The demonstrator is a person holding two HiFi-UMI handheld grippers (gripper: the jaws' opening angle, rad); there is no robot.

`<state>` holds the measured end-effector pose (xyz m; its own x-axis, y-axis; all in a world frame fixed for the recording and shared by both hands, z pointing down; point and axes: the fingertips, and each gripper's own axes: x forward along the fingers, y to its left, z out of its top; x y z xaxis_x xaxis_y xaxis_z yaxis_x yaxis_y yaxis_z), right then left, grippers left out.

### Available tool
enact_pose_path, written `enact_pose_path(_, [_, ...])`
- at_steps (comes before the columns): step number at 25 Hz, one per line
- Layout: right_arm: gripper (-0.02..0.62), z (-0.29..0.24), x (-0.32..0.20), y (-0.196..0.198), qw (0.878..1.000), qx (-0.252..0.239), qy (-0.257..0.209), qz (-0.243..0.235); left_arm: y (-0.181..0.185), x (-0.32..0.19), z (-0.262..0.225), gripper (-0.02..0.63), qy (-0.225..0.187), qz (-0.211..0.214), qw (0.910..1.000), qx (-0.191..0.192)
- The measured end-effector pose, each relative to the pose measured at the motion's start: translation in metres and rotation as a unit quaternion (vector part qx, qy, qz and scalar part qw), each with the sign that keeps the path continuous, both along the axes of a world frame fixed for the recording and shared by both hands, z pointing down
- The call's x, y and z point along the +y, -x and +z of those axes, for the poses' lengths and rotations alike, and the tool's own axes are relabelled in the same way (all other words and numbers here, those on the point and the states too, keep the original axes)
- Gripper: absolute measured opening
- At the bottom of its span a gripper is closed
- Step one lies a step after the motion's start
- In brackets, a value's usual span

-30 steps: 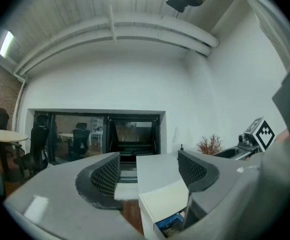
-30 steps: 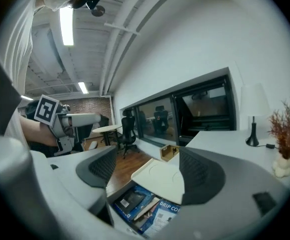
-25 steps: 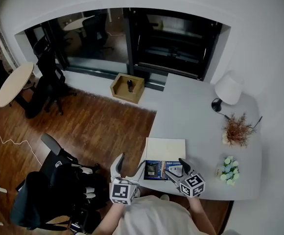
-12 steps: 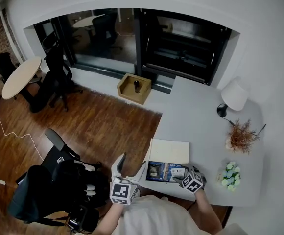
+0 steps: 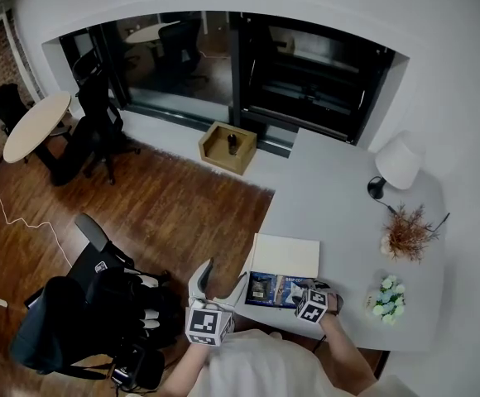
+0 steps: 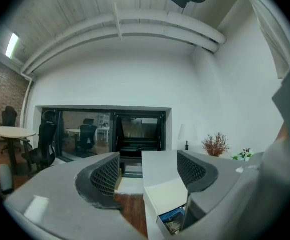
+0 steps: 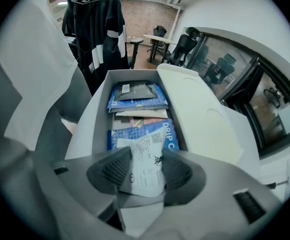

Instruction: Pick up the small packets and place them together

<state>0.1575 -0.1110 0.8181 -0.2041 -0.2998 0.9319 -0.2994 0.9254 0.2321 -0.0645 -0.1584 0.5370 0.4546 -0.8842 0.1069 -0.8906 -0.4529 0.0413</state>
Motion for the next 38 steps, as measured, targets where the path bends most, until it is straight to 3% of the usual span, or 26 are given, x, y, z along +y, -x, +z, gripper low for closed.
enact_pose_path(1, [0.185,-0.003,0.000,0.001,1.000,-0.004,-0.004,-0.001,0.001,0.000,0.001,0.354,0.001,-0.002,1.0000,-0.002])
enact_pose_path(5, [0.120,-0.023,0.007,0.007,0.999,-0.038,0.000,-0.002,0.006,0.000,0.002,0.354,0.004,-0.010,0.9999,-0.001])
enact_pose_path(13, [0.112,-0.107,-0.023,0.048,0.984,-0.177,-0.019,0.003,0.018,-0.002,-0.001,0.354,0.004,-0.019,0.9998,-0.005])
enact_pose_path(17, [0.110,-0.124,-0.061,0.076,0.976,-0.216,0.010,-0.002,0.021,-0.004,-0.004,0.354,0.001,-0.022,0.9997,-0.005])
enact_pose_path(23, [0.112,-0.094,-0.112,0.102,0.981,-0.189,0.021,-0.039,0.036,-0.006,-0.008,0.354,-0.002,-0.040,0.9992,-0.008])
enact_pose_path(29, [0.121,-0.073,-0.128,0.122,0.984,-0.152,0.041,-0.086,0.058,-0.008,-0.013,0.354,-0.004,-0.067,0.9977,-0.010])
enact_pose_path(38, [0.143,-0.051,-0.148,0.121,0.985,-0.132,0.062,-0.095,0.066,-0.009,-0.002,0.354,0.011,-0.080,0.9966,-0.012])
